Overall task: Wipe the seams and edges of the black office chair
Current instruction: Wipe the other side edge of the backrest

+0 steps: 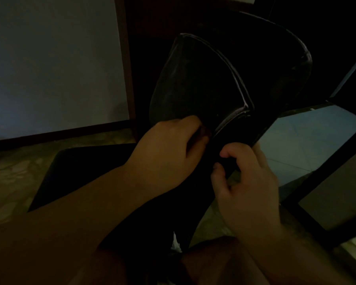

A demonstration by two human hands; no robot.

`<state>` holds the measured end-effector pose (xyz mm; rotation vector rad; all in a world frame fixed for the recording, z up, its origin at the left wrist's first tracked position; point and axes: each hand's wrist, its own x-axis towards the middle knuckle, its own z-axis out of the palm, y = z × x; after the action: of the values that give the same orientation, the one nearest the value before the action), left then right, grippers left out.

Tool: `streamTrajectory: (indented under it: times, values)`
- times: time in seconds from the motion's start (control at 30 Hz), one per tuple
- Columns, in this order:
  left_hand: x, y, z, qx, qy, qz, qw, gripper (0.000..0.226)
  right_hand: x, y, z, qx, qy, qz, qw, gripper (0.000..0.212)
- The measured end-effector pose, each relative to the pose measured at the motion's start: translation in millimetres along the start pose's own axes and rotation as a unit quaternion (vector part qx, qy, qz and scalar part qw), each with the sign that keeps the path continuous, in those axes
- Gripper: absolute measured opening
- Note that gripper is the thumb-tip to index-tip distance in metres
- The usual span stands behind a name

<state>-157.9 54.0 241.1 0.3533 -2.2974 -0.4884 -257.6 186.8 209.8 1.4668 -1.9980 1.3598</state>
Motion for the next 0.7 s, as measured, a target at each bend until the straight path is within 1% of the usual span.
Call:
streamTrajectory:
  times: [0.03, 0.1, 0.17, 0.27, 0.33, 0.47, 0.5, 0.63, 0.7]
  values:
    - [2, -1, -2, 0.004, 0.009, -0.004, 1.0, 0.015, 1, 0, 0, -0.001, -0.003, 0.0, 1.0, 0.025]
    - [6, -3, -3, 0.005, 0.041, -0.02, 0.999, 0.024, 1, -1, 0, -0.002, -0.004, -0.003, 1.0, 0.024]
    - [7, 1, 0, 0.008, 0.052, -0.024, 0.998, 0.03, 0, 0, -1, -0.002, -0.004, -0.003, 1.0, 0.025]
    - [1, 7, 5, 0.009, 0.024, 0.002, 1.0, 0.017, -1, 1, -2, 0.003, -0.007, -0.001, 1.0, 0.026]
    - [2, 5, 2, 0.008, 0.014, 0.002, 1.0, 0.014, 0, 0, -2, -0.001, -0.006, -0.005, 1.0, 0.023]
    - [6, 0, -3, 0.028, 0.039, -0.018, 0.999, 0.016, 1, 0, 0, -0.001, 0.001, -0.006, 1.0, 0.021]
    - [4, 0, -2, 0.026, 0.036, -0.02, 0.999, 0.017, 0, 0, 0, 0.001, 0.001, -0.004, 1.0, 0.022]
    - [-5, 2, 0, 0.024, -0.017, 0.028, 0.999, 0.021, -1, 0, -2, 0.007, -0.001, -0.003, 1.0, 0.024]
    - [-1, -2, -3, 0.04, -0.007, 0.025, 0.999, 0.019, 1, 0, 0, 0.002, 0.001, -0.008, 1.0, 0.023]
